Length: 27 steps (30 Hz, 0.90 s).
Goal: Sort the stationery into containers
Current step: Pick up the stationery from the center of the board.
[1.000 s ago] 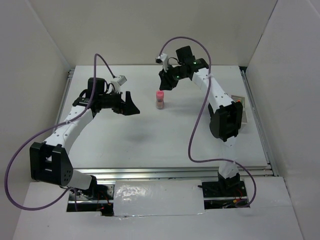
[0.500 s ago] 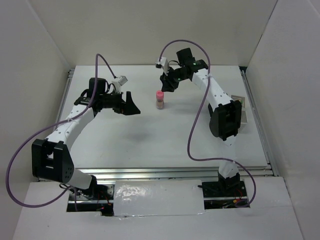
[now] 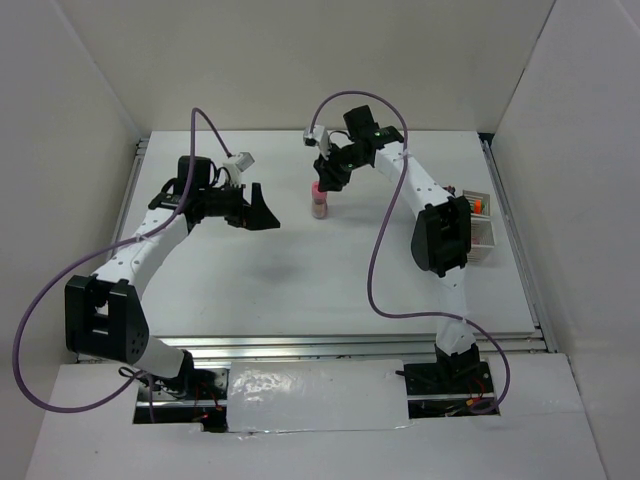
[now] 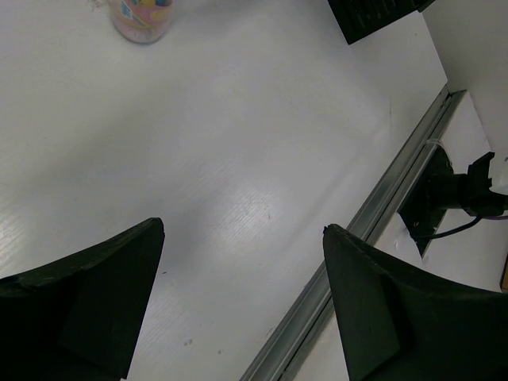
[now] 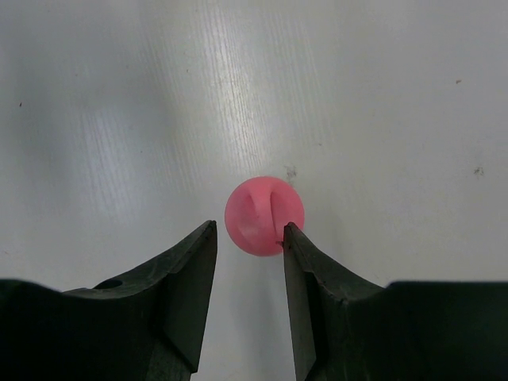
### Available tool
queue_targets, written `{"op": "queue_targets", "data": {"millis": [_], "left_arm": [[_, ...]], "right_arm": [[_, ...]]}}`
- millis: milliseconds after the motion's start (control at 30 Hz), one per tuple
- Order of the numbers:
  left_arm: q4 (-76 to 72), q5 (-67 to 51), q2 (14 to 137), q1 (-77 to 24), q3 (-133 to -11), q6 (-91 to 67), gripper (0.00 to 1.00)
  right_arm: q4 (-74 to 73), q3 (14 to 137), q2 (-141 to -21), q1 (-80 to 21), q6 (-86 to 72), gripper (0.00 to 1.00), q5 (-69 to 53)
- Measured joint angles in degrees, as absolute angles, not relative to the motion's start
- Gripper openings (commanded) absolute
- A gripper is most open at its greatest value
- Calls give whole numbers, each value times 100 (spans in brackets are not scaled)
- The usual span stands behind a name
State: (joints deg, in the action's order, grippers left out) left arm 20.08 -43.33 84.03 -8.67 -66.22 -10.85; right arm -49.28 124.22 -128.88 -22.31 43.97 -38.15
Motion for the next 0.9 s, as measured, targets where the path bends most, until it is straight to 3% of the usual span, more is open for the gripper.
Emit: {"op": "queue_targets", "data": {"millis": [700, 900], "left_arm": [[1964, -4344, 8541, -864, -6619, -1090, 93], [1964, -4366, 8560, -862, -6619, -1090, 93]], "right_arm": [[-4707, 12481, -13072, -2198, 4331, 44, -3841], [-4687, 12486, -13076, -2198, 4331, 34, -3857]]}}
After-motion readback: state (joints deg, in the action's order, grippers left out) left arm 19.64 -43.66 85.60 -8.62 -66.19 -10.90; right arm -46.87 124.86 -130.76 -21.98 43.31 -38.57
